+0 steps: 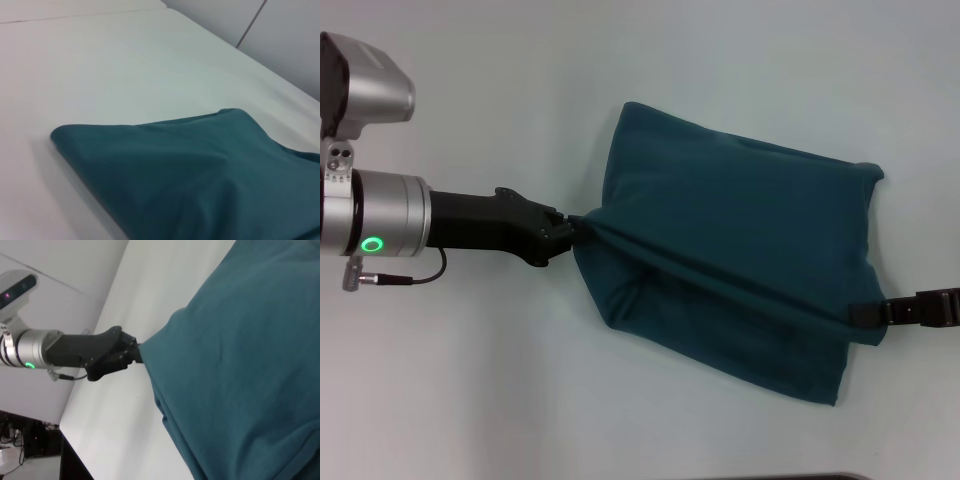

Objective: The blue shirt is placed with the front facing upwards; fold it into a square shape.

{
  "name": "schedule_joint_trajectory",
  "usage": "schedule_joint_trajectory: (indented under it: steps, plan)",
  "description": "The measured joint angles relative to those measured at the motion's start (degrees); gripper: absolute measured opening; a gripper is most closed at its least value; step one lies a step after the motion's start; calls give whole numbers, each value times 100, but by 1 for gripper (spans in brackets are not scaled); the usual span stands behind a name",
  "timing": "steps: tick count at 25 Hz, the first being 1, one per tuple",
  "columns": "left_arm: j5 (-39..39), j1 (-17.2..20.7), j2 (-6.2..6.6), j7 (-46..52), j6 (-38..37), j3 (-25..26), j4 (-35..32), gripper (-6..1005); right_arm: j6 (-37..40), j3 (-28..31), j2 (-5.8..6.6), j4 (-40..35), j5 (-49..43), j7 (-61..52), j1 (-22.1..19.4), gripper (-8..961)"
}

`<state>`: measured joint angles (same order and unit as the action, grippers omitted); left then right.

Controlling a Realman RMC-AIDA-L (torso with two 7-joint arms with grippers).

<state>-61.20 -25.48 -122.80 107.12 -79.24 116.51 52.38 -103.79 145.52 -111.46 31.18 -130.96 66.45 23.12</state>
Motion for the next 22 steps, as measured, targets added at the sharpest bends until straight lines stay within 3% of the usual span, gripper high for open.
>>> schedule_joint_trajectory:
  steps: [22]
  plan:
    - [65, -64, -32, 54, 25, 11, -28, 26, 101, -200, 21, -26, 0, -32, 37, 96]
